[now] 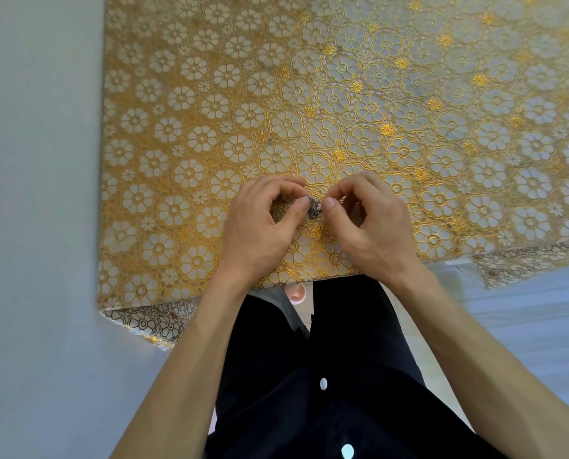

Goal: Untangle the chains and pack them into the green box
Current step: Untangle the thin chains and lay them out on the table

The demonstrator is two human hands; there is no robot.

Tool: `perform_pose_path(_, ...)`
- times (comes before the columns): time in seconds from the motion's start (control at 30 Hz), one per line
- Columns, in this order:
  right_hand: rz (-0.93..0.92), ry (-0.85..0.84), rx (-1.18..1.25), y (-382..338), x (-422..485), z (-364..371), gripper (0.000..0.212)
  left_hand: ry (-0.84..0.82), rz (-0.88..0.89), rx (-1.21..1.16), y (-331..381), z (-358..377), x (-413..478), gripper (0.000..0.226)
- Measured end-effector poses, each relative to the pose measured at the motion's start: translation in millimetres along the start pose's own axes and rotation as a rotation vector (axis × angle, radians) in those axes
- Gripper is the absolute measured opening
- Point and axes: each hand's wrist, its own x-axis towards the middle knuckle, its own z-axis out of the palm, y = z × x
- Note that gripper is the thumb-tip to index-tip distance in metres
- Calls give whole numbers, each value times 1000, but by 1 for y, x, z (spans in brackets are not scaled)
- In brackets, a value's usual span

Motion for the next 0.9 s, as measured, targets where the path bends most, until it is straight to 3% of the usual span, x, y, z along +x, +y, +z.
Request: perform_pose_path(0.9,56,74,33,2,-1,2,8,44,-62,-134,-1,3,-1,5)
